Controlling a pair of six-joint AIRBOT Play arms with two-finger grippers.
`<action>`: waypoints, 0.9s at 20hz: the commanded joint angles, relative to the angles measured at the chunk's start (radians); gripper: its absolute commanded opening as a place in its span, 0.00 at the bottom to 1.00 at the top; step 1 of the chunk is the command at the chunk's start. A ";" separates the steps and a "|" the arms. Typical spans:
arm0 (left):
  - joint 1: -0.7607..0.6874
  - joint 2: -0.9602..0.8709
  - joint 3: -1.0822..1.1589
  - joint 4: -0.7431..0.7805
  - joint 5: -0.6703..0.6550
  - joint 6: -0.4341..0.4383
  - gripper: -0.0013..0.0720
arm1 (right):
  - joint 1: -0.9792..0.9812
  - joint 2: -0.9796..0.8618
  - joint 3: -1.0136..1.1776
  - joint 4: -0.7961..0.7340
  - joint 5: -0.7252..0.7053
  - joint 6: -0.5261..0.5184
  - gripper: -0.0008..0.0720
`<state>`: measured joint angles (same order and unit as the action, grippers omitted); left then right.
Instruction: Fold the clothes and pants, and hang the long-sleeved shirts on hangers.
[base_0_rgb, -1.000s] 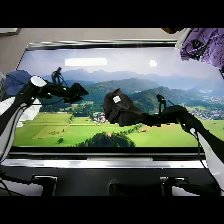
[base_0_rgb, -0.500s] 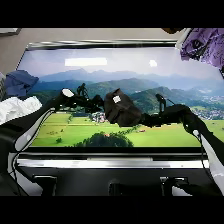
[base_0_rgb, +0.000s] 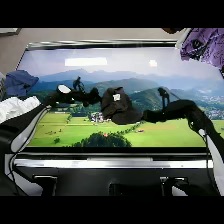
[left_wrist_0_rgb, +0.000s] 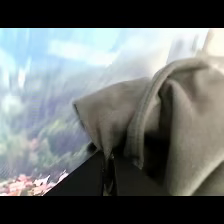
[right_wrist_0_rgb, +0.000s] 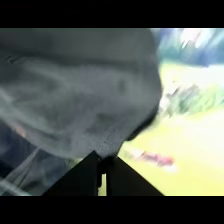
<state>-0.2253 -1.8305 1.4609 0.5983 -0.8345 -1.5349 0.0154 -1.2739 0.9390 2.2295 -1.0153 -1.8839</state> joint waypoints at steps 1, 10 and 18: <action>0.094 0.143 0.101 0.204 -0.072 -0.060 0.04 | 0.000 0.084 0.209 -0.173 -0.010 0.101 0.05; 0.206 0.698 0.335 0.598 -0.330 -0.147 0.04 | 0.000 0.402 0.764 -0.342 -0.143 0.158 0.05; 0.205 0.993 0.323 0.935 -0.424 -0.456 0.04 | -0.001 0.587 0.773 -0.540 -0.109 0.299 0.05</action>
<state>-0.0223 -0.9035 1.7905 1.3952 -1.2327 -1.8812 0.0154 -0.7021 1.7039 1.7744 -1.1378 -1.6367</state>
